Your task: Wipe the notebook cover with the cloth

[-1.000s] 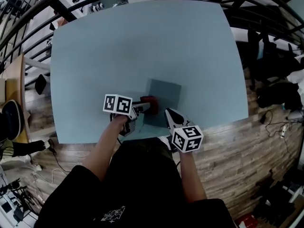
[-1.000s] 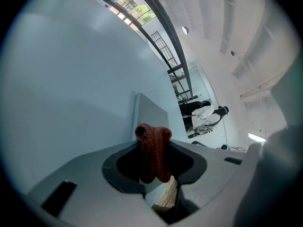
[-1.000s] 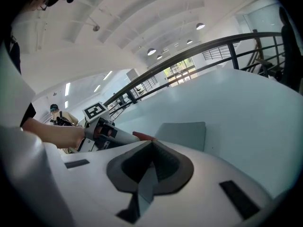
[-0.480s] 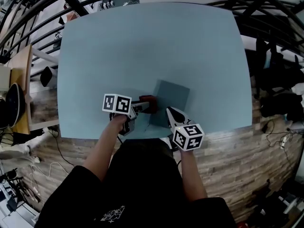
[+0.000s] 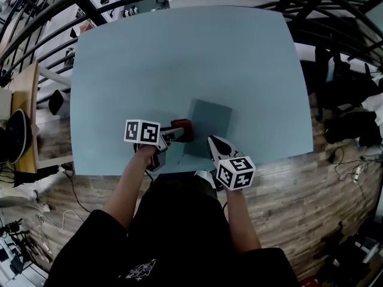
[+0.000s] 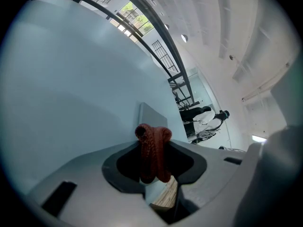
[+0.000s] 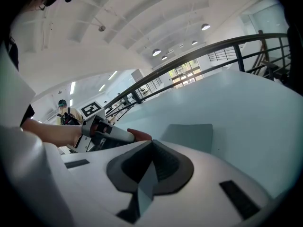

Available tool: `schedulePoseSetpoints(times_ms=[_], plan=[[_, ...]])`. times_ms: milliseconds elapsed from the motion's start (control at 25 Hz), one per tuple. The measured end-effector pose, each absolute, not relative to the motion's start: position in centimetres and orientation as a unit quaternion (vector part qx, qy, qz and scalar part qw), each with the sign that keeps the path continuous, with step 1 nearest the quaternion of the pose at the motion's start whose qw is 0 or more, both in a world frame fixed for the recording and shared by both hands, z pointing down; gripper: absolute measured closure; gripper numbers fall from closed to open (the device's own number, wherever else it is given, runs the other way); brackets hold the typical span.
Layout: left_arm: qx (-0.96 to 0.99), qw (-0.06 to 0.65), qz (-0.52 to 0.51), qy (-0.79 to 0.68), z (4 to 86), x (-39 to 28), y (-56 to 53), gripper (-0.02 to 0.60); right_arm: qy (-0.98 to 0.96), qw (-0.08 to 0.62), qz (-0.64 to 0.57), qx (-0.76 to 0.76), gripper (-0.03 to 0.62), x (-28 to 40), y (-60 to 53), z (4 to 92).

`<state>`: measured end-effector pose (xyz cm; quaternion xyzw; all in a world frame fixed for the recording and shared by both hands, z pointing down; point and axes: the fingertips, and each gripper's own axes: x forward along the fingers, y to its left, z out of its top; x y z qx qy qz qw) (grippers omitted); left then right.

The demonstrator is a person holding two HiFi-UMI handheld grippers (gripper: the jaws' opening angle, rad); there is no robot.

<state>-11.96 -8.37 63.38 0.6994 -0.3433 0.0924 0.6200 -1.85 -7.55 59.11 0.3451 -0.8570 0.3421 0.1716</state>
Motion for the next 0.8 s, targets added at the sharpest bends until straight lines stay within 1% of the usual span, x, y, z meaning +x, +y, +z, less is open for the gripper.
schedulePoseSetpoints(times_ms=[200, 560, 800], plan=[[0.710, 0.624, 0.072, -0.319, 61.6, -9.2, -8.1, 0.448, -0.846, 0.161, 0.344, 0.375, 0.591, 0.8, -6.8, 58.5], [0.727, 0.623, 0.111, -0.265, 62.4, -3.0, -6.3, 0.448, -0.814, 0.152, 0.349, 0.438, 0.591, 7.5, -5.6, 58.7], [0.727, 0.632, 0.128, -0.236, 63.6, 0.4, -4.8, 0.448, -0.809, 0.164, 0.342, 0.449, 0.591, 10.6, -5.3, 58.7]])
